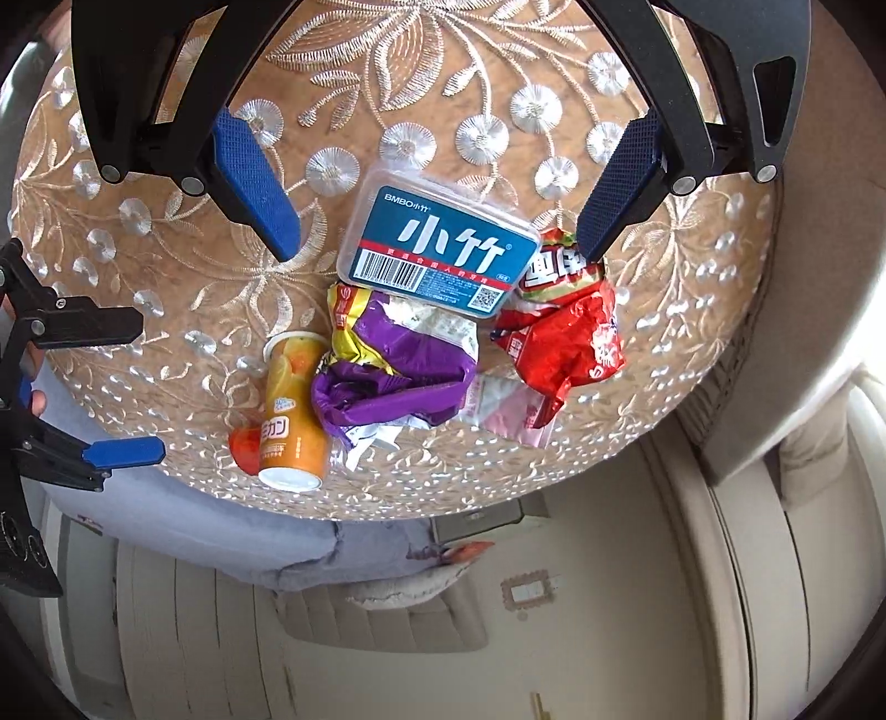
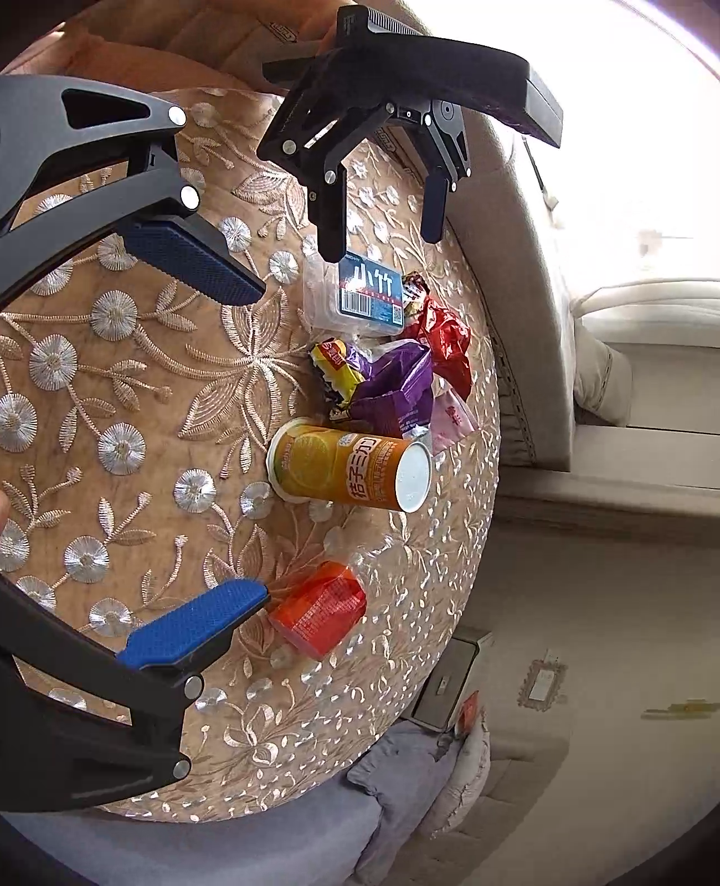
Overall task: Collect trash
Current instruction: 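Grasp the blue-lidded plastic box with the left tool while the right tool grasps the orange can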
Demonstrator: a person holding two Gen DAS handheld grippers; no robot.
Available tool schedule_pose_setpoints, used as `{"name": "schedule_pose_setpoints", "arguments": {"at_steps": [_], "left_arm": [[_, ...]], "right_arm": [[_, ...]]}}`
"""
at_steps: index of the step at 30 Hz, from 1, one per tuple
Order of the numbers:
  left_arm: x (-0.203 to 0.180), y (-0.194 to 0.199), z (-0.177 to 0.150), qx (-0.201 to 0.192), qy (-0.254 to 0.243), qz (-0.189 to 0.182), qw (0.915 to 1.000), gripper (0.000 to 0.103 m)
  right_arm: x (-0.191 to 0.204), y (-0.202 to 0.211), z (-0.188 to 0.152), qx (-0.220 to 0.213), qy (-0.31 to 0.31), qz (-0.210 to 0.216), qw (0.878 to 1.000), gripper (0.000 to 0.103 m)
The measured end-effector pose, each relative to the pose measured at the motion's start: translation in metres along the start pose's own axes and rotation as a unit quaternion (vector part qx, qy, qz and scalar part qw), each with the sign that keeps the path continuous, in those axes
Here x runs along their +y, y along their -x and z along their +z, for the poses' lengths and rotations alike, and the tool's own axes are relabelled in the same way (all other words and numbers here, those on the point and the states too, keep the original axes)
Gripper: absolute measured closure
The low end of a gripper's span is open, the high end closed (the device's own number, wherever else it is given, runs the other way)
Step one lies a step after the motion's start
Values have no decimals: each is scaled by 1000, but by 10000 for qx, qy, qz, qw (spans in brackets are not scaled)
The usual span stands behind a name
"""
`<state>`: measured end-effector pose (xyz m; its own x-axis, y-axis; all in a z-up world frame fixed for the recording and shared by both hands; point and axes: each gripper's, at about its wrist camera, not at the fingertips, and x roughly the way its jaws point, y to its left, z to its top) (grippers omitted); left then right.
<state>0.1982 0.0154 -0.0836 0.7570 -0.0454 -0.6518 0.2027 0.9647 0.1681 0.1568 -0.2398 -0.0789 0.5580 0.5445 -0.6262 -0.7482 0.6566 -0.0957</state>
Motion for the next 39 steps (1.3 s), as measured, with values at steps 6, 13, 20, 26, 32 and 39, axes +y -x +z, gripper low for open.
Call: {"name": "schedule_pose_setpoints", "arguments": {"at_steps": [6, 13, 20, 26, 32, 39], "left_arm": [[13, -31, 2, 441, -145, -377, 9982, 5], [17, -56, 5, 872, -384, -664, 9932, 5], [30, -64, 6, 952, 78, -907, 9913, 17], [25, -43, -1, 775, 172, -804, 9936, 17], [1, -8, -5, 499, -15, -777, 9957, 17], [-37, 27, -6, 312, -210, -928, 9950, 17]], "right_arm": [[-6, -43, 13, 396, 198, 176, 9989, 5], [-23, -73, 27, 647, 56, 398, 9971, 22], [-20, -86, 28, 746, 69, 440, 9962, 56], [-6, -61, 16, 630, 170, 446, 9969, 56], [11, -20, -1, 543, 294, 498, 9968, 56], [17, 29, -32, 360, 144, 408, 9984, 56]]}}
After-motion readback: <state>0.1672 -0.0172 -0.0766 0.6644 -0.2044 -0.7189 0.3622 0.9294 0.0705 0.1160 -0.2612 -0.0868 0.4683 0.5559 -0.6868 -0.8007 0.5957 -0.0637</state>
